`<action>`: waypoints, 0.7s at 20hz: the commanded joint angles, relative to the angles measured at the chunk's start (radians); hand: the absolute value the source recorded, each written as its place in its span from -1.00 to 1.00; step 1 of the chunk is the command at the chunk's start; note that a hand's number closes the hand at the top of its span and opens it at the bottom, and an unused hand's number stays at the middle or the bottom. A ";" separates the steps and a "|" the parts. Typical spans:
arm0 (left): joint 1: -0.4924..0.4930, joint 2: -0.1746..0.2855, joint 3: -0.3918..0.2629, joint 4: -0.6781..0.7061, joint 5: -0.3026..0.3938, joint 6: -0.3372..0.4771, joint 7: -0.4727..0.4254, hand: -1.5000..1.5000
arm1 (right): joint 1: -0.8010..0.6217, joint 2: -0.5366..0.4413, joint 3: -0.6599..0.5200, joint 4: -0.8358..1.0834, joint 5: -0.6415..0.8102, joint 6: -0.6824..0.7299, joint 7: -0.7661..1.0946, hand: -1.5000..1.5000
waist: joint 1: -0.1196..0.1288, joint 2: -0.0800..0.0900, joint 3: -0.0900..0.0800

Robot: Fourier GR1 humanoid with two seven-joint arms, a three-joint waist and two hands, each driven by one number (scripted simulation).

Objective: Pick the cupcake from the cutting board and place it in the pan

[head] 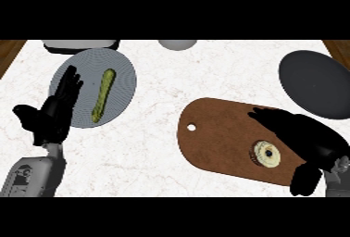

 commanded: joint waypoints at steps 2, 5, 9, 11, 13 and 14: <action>0.040 0.019 0.034 -0.043 0.028 -0.056 0.002 0.00 | -0.054 0.065 0.000 0.101 0.063 0.036 -0.009 -1.00 | 0.003 0.000 0.000; 0.071 -0.014 0.012 -0.096 -0.012 -0.017 0.021 0.00 | -0.010 0.058 0.000 0.117 0.121 0.003 -0.090 -1.00 | 0.002 0.000 0.000; 0.013 -0.034 0.022 0.027 -0.032 -0.020 -0.043 0.00 | -0.026 0.111 0.047 0.188 0.203 -0.020 -0.093 -1.00 | 0.000 0.001 0.000; -0.065 -0.022 0.043 0.060 -0.033 -0.015 -0.012 0.00 | -0.021 0.066 0.033 0.215 0.233 -0.039 -0.166 -1.00 | -0.003 0.001 0.000; 0.058 -0.047 -0.004 -0.075 -0.055 -0.007 0.013 0.00 | -0.022 0.088 0.035 0.263 0.260 -0.049 -0.167 -1.00 | 0.003 0.000 0.000; 0.046 -0.018 0.040 -0.039 -0.027 -0.049 -0.015 0.00 | -0.023 0.131 0.043 0.237 0.277 -0.037 -0.146 -1.00 | 0.001 0.000 0.000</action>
